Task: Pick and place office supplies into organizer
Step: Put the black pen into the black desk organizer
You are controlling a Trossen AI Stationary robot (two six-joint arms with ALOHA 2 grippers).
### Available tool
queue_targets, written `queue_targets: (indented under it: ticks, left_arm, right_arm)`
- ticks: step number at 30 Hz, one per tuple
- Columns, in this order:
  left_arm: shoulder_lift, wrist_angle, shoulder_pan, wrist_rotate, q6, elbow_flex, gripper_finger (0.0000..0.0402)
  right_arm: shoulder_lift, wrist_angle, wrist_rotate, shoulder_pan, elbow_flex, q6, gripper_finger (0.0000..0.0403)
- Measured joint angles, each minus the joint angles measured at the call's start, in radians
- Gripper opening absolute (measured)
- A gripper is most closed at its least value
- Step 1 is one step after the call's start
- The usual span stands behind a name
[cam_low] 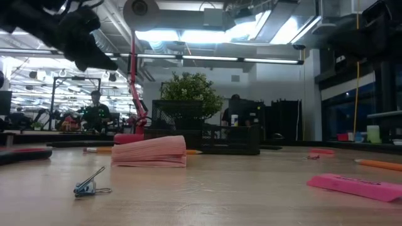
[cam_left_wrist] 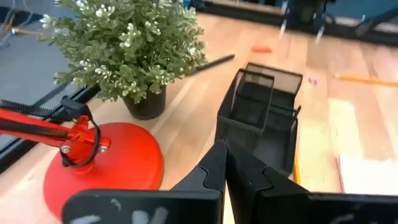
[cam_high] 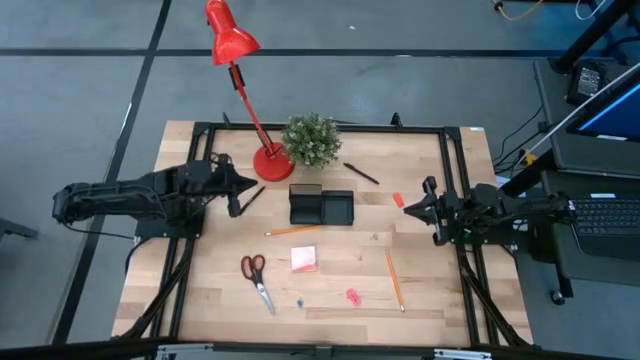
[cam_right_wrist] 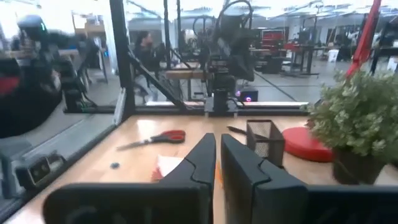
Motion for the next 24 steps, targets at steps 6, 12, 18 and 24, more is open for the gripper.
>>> queue_targets:
  ticks: [6, 12, 18, 24]
  left_arm:
    - [0.093, -0.076, 0.000, 0.000, -0.008, 0.096, 0.0003]
    - [0.202, -0.222, 0.001, -0.013, -0.102, 0.177, 0.0003]
    - [0.351, -0.349, 0.001, -0.012, -0.132, 0.268, 0.0003]
    - [0.511, -0.407, 0.001, -0.017, -0.117, 0.370, 0.0004]
  right_arm:
    - [0.084, -0.066, 0.002, -0.001, 0.113, -0.094, 0.0006]
    - [0.203, -0.207, 0.131, -0.011, 0.202, -0.037, 0.0005]
    - [0.322, -0.195, 0.158, -0.023, 0.247, -0.015, 0.0005]
    - [0.389, -0.166, 0.161, -0.045, 0.251, -0.013, 0.0005]
